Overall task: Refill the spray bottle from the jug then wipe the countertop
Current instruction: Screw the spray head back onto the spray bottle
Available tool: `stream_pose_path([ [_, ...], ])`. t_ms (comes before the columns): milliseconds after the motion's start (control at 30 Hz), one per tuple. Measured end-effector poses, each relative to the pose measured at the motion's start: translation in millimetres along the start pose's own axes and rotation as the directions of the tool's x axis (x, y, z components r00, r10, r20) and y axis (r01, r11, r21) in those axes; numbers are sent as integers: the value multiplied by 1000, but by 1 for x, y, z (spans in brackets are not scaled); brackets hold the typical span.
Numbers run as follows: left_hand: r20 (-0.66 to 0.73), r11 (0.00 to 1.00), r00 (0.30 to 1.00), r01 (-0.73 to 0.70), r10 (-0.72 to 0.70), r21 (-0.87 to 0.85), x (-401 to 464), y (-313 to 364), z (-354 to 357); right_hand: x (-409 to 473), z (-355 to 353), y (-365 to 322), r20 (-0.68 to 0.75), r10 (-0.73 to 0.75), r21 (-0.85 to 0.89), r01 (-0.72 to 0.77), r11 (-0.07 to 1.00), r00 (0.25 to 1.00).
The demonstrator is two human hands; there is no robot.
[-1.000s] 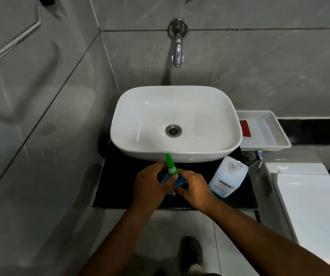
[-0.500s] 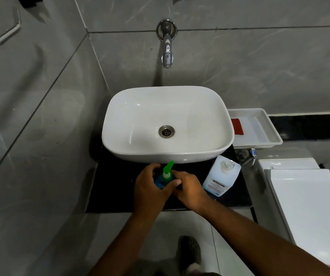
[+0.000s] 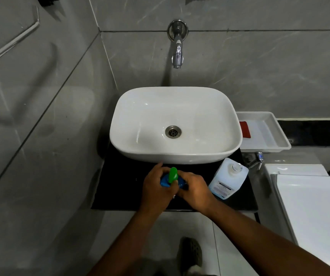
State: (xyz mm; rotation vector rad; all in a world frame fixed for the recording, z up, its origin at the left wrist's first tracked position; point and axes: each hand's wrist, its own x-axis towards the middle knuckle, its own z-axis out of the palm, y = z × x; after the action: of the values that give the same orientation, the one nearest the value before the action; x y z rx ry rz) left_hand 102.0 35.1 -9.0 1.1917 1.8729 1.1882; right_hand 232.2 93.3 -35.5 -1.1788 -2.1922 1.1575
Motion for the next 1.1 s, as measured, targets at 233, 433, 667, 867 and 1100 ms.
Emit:
stream_pose_path([
  [233,-122,993,987,99,-106,-62,-6,1,6,1,-2,-1,9,-14,-10,14,1000,1000],
  [433,-44,994,997,53,-58,-97,-8,4,13,1,-2,0,-11,-39,-23,38,999,999],
  [667,-31,999,999,-11,10,-45,-4,3,9,1,-1,0,-11,-39,-27,38,999,999],
  [867,-175,997,982,65,-71,-39,-5,1,14,0,-1,-1,-26,-52,-23,51,998,998],
  [1100,-25,999,998,-50,50,-7,-3,-1,11,0,0,1,-33,-19,-30,18,999,999],
])
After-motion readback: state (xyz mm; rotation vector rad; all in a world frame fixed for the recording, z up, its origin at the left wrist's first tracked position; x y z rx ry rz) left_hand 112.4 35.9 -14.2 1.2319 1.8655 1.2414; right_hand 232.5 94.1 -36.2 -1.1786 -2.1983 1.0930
